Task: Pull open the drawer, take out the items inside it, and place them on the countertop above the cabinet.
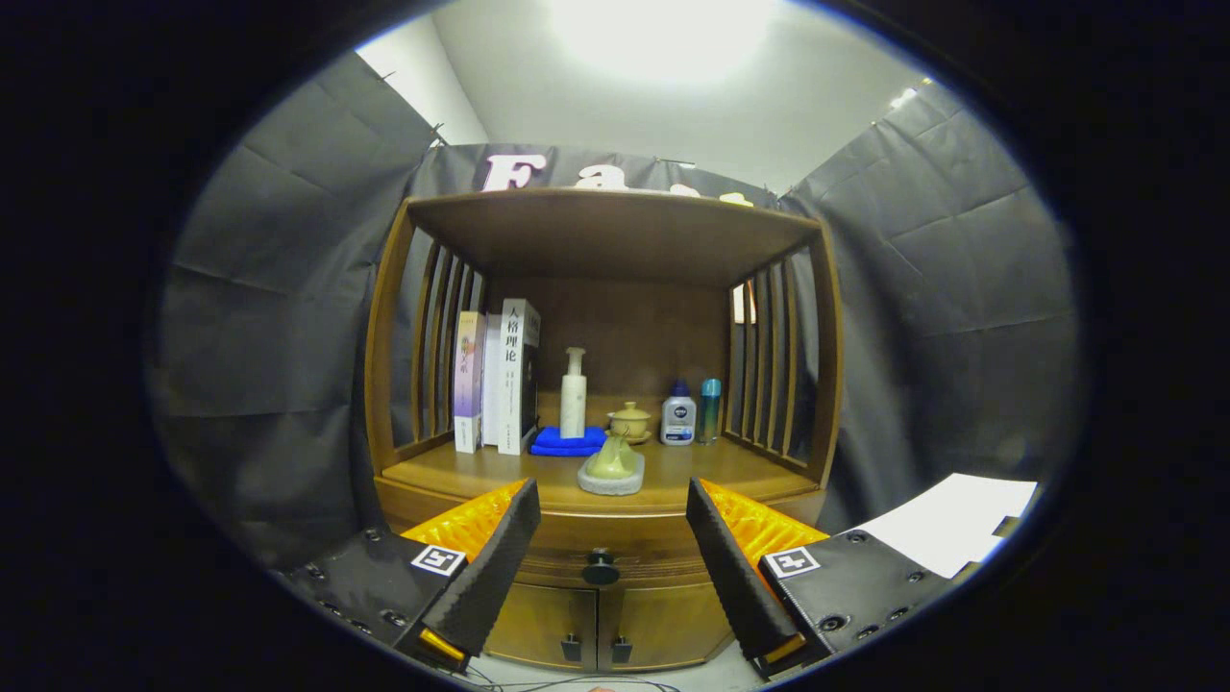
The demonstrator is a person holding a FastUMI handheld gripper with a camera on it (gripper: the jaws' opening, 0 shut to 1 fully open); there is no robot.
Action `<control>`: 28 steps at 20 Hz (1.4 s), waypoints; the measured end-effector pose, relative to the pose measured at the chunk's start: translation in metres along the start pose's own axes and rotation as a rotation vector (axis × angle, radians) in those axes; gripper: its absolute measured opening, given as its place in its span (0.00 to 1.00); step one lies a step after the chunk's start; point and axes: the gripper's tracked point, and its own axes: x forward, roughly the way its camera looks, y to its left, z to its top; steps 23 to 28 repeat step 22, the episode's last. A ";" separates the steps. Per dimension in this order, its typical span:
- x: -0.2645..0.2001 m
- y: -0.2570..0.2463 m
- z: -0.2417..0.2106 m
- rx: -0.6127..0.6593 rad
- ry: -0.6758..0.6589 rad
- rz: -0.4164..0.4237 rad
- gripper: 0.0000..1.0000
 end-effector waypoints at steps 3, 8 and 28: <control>-0.015 -0.003 0.007 0.007 0.014 -0.012 0.97; -0.031 0.000 0.005 0.003 0.046 -0.006 0.97; -0.046 -0.026 0.021 0.046 0.030 -0.067 0.97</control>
